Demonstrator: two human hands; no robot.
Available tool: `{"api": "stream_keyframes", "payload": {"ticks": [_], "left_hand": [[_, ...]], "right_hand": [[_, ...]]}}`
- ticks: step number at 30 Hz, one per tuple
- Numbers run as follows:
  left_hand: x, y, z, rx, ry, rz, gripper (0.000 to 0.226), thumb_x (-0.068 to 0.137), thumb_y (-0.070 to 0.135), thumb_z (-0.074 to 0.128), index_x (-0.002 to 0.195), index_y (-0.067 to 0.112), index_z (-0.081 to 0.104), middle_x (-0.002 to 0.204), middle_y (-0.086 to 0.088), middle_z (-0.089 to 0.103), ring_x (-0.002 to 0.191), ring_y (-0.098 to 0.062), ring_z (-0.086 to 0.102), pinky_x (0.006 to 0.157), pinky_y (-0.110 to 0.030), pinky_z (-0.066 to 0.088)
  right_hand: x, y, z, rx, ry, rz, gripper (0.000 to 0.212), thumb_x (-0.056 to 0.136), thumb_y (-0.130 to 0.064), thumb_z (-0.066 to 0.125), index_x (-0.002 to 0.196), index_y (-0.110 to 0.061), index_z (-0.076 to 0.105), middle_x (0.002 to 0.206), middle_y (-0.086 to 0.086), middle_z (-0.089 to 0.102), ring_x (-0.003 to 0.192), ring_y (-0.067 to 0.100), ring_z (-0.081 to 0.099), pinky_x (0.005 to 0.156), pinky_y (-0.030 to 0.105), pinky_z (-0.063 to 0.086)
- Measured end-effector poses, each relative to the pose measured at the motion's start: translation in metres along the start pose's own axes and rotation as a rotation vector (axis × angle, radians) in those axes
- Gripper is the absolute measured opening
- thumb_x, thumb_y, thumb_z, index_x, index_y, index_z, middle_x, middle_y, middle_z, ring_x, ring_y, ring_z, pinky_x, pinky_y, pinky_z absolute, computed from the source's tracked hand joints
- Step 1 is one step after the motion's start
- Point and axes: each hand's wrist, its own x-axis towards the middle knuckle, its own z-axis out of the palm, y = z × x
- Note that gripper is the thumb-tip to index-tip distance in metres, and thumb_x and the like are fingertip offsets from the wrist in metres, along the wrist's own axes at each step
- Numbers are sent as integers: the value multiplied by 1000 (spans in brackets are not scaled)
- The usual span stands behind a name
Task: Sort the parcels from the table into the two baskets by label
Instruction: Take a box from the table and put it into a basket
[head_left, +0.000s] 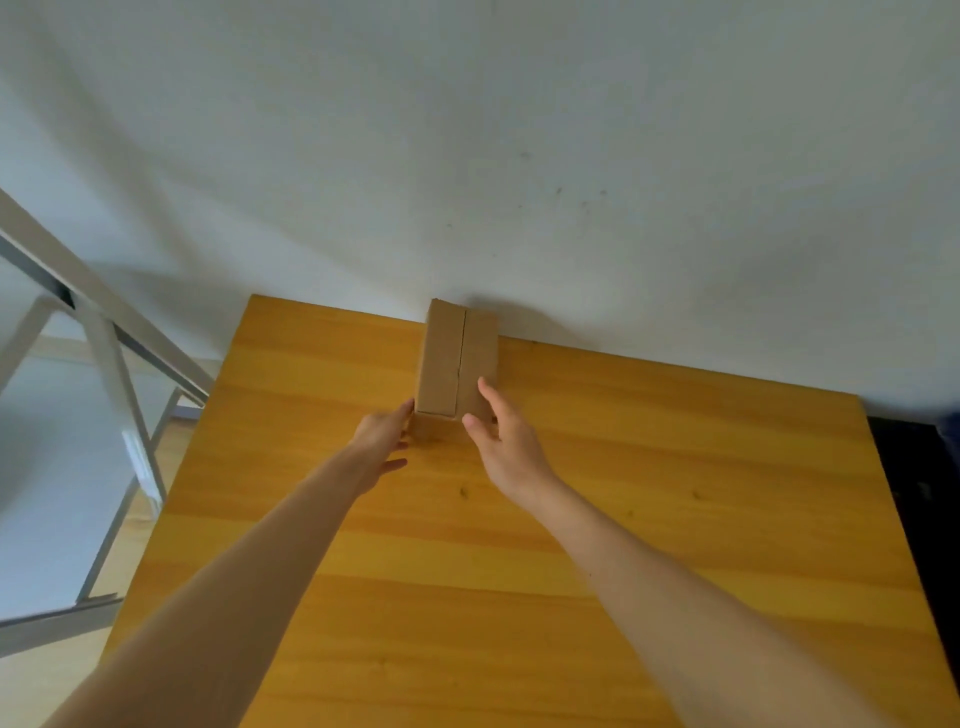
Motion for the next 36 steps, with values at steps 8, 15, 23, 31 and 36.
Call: {"api": "stream_keyframes", "payload": {"ticks": [8, 15, 23, 31, 36], "left_hand": [[-9, -17, 30, -48, -192, -18, 59, 91, 58, 51, 127, 13, 53, 132, -3, 52, 124, -23, 48, 97, -42, 46], [-16, -15, 46, -144, -171, -1, 79, 77, 57, 68, 135, 11, 39, 135, -6, 48, 125, -26, 46, 103, -44, 44], [-33, 12, 51, -70, -159, 126, 87, 67, 47, 82, 136, 17, 37, 128, -4, 53, 113, -23, 56, 99, -45, 49], [-79, 35, 56, -199, -304, 230, 22, 97, 48, 49, 105, 28, 51, 120, -6, 58, 104, -33, 61, 100, -53, 45], [-119, 41, 72, -167, -268, 396, 39, 91, 53, 53, 125, 31, 50, 130, -4, 55, 111, -28, 59, 96, -44, 51]], "right_hand": [[-18, 10, -19, 210, 108, 106, 59, 97, -41, 53, 149, -27, 32, 156, -6, 30, 143, 15, 26, 116, 37, 27], [-21, 22, -29, 337, 172, 166, 69, 91, -45, 61, 150, -28, 30, 155, -6, 31, 142, 14, 29, 116, 40, 29], [-23, 10, -43, 567, 191, 279, 68, 90, -53, 58, 145, -21, 35, 136, -3, 50, 118, 16, 50, 92, 30, 41], [-34, -1, -85, 720, 190, 324, 56, 92, -60, 48, 136, -27, 39, 127, -5, 47, 115, 17, 44, 100, 41, 37], [-59, 2, -106, 956, 107, 314, 54, 90, -63, 48, 133, -31, 43, 134, 0, 51, 127, 24, 45, 108, 53, 33]]}}
